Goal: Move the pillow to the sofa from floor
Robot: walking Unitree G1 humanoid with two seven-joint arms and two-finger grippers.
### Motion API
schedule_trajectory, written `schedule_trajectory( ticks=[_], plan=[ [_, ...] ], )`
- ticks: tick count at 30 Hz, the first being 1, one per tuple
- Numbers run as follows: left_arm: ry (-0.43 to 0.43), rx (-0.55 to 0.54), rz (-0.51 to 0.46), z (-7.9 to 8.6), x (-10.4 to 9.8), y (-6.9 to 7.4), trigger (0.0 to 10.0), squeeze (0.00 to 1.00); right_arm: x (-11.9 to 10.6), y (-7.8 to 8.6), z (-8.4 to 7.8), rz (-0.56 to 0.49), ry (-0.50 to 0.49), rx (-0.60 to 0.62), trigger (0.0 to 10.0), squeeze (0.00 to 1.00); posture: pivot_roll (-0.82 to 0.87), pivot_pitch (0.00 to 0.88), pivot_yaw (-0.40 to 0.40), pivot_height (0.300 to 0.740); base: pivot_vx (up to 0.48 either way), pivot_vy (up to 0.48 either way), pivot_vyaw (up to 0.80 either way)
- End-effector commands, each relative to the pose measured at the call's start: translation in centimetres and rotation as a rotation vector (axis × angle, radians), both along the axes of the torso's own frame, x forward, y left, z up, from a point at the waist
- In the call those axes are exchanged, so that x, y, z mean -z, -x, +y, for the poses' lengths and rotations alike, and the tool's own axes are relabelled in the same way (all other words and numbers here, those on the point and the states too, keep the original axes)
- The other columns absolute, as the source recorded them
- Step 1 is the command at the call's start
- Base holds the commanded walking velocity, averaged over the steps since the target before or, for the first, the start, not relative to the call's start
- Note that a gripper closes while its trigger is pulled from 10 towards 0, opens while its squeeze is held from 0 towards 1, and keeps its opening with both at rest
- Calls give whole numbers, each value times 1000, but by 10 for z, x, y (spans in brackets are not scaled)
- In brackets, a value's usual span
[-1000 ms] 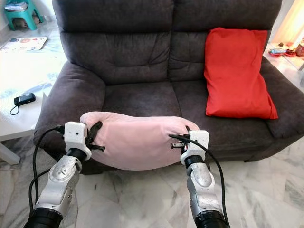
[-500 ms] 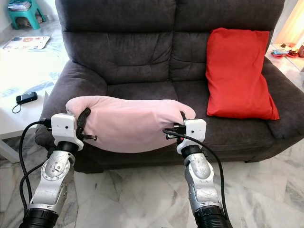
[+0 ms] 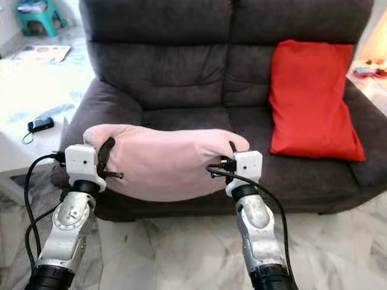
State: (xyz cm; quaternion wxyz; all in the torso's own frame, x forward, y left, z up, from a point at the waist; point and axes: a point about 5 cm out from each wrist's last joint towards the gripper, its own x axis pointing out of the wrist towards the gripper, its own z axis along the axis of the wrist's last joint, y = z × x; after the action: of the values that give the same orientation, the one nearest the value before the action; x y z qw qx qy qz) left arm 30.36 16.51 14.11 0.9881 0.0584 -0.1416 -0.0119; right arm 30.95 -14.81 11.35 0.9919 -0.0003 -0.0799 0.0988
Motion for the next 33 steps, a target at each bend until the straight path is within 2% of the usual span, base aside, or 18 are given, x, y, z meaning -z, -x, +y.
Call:
schedule_trajectory(
  ticks=[1,16,24,26,33],
  plan=[
    [0,-45,-62,10,-13,1,10000,0,-16,-2,3,-71,-27,-8,10000,0,49,86,-26,740,360,0,0],
    [5,-8,-81,5,-20,-1,10000,0,-18,-4,2,-63,-54,4,10000,0,48,87,-25,740,356,0,0],
    [7,8,-123,4,-36,-6,10000,0,-23,-5,3,-75,-59,3,10000,0,52,89,-23,740,371,0,0],
    [10,16,-159,3,-48,-8,10000,0,-31,-6,4,-103,-76,0,10000,0,52,90,-23,740,384,0,0],
    [9,17,-183,2,-57,-9,10000,0,-40,-7,7,-134,-74,-19,10000,0,49,90,-23,740,385,0,0]
  ],
)
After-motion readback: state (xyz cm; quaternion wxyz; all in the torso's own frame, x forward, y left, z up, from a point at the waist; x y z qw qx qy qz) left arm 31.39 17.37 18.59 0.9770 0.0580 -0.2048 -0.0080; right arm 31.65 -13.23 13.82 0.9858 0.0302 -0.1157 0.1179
